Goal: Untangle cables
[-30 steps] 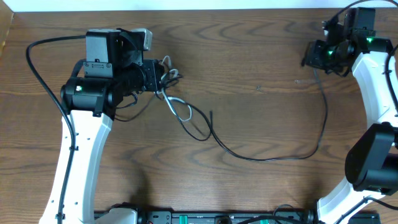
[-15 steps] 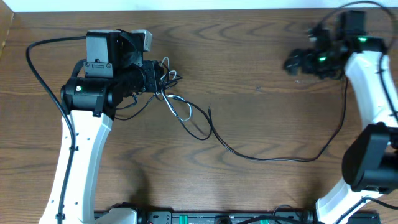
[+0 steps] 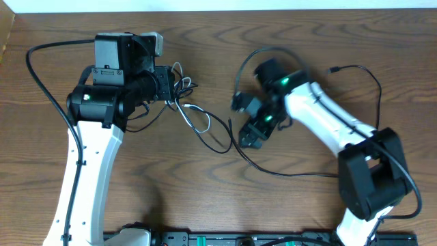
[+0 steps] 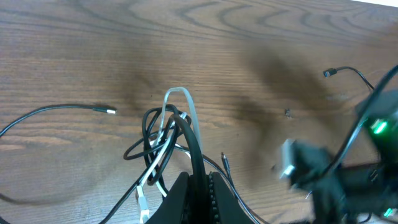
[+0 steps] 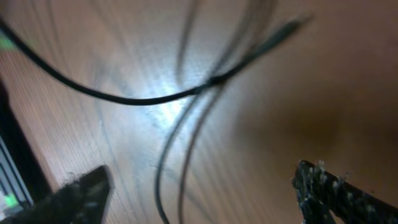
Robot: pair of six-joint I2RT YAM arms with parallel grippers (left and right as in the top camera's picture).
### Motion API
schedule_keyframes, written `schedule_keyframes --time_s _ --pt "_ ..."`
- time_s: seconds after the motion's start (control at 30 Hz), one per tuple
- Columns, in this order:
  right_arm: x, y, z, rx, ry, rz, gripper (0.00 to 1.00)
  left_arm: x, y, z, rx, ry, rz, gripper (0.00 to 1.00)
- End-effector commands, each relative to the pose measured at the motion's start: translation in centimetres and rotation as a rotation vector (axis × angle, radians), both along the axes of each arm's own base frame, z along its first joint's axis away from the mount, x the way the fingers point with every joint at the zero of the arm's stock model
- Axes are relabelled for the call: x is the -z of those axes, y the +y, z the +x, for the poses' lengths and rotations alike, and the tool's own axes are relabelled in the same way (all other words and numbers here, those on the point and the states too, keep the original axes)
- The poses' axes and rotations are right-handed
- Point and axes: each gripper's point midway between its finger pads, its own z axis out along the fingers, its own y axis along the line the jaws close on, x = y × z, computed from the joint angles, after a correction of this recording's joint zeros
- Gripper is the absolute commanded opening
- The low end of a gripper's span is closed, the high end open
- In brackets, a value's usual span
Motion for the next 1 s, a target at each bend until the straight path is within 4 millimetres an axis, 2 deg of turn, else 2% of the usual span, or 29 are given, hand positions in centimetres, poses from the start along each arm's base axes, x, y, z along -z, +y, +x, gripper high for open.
schedule_keyframes --time_s 0.0,0.07,0.23,0.3,0.4,0.47,0.57,0.6,0.63,0.77,0.83,0.97 --pt "3.2 1.2 -2.2 -0.101 -0.081 -0.14 0.82 -0.9 0.3 0.2 -0.02 -0.021 0.0 0.08" --pt "4.3 1.2 -2.5 -0.105 -0.122 -0.211 0.77 -0.9 0.3 0.2 -0.02 -0.021 0.0 0.08" --pt "5.7 1.3 -3.4 -0.091 -0.142 -0.266 0.75 -0.9 0.3 0.2 -0.02 -0.021 0.0 0.08" --pt "6.4 0.9 -3.9 -0.092 -0.134 -0.275 0.74 -0.9 0.3 0.2 -0.02 -0.02 0.0 0.08" --pt "7.7 -0.3 -4.0 -0.05 -0.147 -0.325 0.66 -0.8 0.3 0.1 -0.02 -0.015 0.001 0.08" --pt "8.2 -0.9 -3.6 0.005 -0.165 -0.355 0.55 -0.8 0.3 0.1 -0.02 -0.015 0.001 0.08" --pt "8.2 -1.4 -2.3 0.142 -0.19 -0.39 0.11 -0.8 0.3 0.1 -0.02 -0.014 0.001 0.08" --pt "8.0 -1.7 -1.7 0.201 -0.197 -0.399 0.01 -0.8 0.3 0.1 -0.02 -0.014 0.001 0.08" --pt "7.7 -2.3 -0.7 0.271 -0.207 -0.412 0.01 -0.8 0.3 0.1 -0.02 -0.014 0.001 0.08" --pt "6.0 -5.7 2.8 0.447 -0.202 -0.432 0.01 -0.8 0.3 0.1 -0.02 -0.014 0.001 0.08" --pt "4.6 -9.5 5.6 0.585 -0.18 -0.438 0.01 -0.7 0.3 0.0 -0.02 -0.011 0.001 0.08" --pt "2.9 -16.6 9.6 0.856 -0.169 -0.42 0.01 -0.7 0.3 0.0 -0.02 -0.01 0.001 0.08"
